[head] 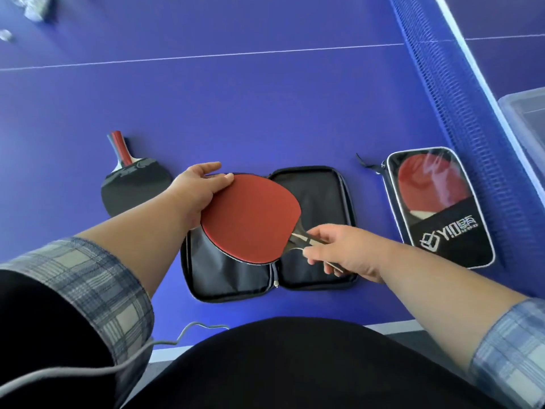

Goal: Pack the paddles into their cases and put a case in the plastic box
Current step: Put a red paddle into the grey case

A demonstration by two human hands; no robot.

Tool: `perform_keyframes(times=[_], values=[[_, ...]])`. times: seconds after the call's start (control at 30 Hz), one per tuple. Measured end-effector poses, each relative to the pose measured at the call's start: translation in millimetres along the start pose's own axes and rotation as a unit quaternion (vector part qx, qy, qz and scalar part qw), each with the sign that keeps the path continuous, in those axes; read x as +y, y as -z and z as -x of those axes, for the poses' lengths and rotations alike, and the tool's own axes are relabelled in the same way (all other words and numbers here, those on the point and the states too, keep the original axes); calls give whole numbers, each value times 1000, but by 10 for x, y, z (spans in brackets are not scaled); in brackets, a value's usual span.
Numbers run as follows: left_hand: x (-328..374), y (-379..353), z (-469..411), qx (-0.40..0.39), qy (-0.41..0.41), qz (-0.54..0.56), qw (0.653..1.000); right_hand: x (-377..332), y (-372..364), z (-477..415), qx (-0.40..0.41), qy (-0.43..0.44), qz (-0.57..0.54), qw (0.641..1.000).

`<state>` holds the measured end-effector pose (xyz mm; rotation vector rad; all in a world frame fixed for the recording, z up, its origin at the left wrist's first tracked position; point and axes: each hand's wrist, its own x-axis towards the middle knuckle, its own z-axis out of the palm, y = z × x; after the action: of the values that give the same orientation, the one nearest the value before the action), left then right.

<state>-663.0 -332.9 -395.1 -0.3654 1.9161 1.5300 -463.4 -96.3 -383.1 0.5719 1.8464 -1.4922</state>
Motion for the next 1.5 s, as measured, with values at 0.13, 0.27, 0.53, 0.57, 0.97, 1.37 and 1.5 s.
perform_keyframes(times=[0.13,0.27,0.53,0.57,0.97,1.37,1.5], values=[[60,306,-102,58,-46,-84,994,-125,-695,-166,68,39,92,993],[-58,577,-232,21,-1,-119,993,-99,-1218,-328,150,28,20,988],[-622,601,-144,-9,5,-126,992,-139,-1764,-580,211,23,-5,977],[-655,590,-142,-2,13,-110,994,-147,-1770,-602,216,21,-2,976],[-813,703,-277,5,-74,-179,981,-294,-1851,-804,231,-50,117,965],[-794,675,-218,3,-60,-277,959,-204,-1772,-786,259,-9,190,947],[-816,687,-200,16,-51,-259,964,-165,-1762,-773,245,-3,193,950]])
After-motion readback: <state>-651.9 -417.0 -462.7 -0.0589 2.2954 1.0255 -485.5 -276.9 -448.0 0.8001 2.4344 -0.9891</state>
